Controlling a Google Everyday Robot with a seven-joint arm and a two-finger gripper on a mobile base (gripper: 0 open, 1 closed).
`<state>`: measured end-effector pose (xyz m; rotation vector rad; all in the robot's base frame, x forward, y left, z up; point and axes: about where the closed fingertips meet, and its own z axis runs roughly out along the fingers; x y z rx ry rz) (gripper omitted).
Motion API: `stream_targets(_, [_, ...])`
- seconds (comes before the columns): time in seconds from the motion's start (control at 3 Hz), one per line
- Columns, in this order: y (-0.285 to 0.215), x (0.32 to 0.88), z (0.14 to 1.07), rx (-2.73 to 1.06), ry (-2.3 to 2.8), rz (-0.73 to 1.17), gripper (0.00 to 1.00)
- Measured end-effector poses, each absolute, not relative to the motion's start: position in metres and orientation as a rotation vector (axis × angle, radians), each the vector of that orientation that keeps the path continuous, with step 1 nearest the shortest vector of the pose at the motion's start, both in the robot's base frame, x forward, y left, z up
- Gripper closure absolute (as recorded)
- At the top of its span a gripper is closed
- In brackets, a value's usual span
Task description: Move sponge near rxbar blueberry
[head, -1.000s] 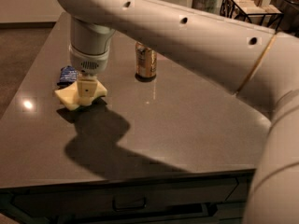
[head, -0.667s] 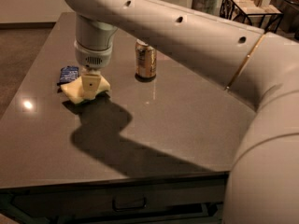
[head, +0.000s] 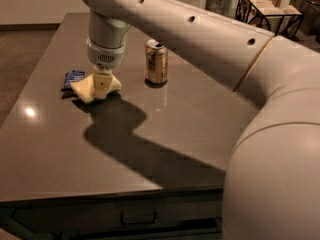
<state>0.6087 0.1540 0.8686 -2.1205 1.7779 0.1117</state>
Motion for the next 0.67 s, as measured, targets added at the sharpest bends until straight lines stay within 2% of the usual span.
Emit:
stream_targets(0.33, [0.1548, 0.6084, 0.8673, -2.123, 1.778, 0.113, 0.13])
stream_targets(0.67, [0.1554, 0.6082, 0.8657, -2.126, 1.778, 0.114, 0.00])
